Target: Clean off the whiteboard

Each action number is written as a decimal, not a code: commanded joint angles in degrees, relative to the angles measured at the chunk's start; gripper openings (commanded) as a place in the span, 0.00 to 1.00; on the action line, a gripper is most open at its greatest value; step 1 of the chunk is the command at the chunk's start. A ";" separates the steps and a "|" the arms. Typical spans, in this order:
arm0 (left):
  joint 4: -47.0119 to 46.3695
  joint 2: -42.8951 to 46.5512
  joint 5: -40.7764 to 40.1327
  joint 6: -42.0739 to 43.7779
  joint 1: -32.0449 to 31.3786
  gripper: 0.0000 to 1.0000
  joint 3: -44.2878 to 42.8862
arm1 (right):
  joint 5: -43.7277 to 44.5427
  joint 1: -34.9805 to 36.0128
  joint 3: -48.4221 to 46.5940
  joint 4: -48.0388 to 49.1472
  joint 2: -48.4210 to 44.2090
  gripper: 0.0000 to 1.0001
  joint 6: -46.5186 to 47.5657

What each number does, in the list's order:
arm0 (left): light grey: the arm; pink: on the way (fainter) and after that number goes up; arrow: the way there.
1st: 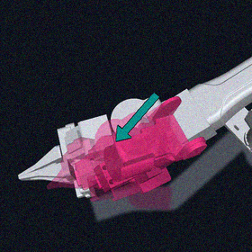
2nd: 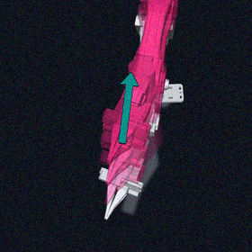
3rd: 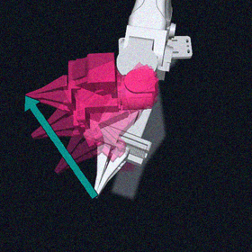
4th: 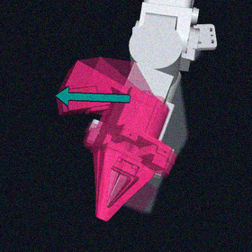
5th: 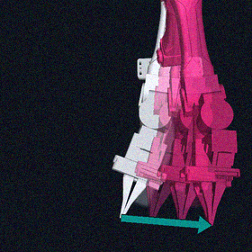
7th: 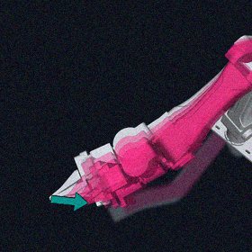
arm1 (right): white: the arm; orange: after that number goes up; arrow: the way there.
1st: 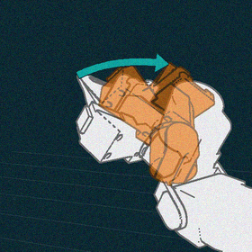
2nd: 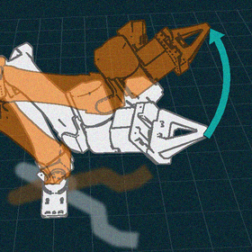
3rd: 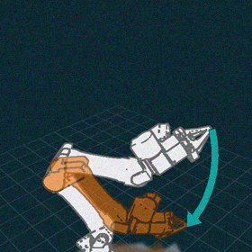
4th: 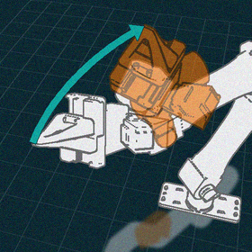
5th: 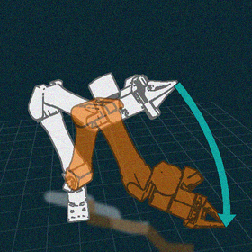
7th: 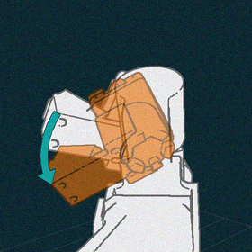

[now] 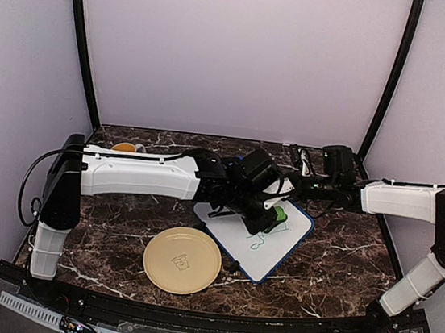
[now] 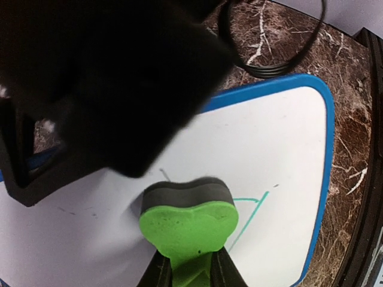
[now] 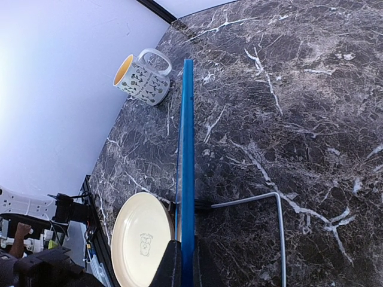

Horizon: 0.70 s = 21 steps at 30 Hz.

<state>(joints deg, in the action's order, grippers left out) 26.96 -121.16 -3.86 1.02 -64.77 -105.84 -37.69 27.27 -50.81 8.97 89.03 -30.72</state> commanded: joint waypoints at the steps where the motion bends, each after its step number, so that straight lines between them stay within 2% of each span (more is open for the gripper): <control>1: 1.18 3.38 -5.72 -3.37 3.63 0.02 0.64 | 0.72 0.33 -0.26 -1.11 0.94 0.00 1.75; 6: -0.47 4.93 -4.19 -1.74 4.24 0.02 2.16 | 0.95 0.19 -0.17 -1.02 0.77 0.00 1.72; 10: -1.18 3.62 -2.70 2.41 1.70 0.02 2.29 | 0.91 0.24 -0.17 -0.80 0.78 0.00 1.47; 21: -1.30 0.48 1.24 4.02 -3.80 0.02 1.96 | 1.00 0.14 -0.27 -0.94 0.62 0.00 1.30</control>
<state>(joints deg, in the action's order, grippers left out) 25.74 -120.16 -4.16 3.68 -67.70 -104.53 -37.69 27.27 -50.83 8.97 89.03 -30.74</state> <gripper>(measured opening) 0.214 0.043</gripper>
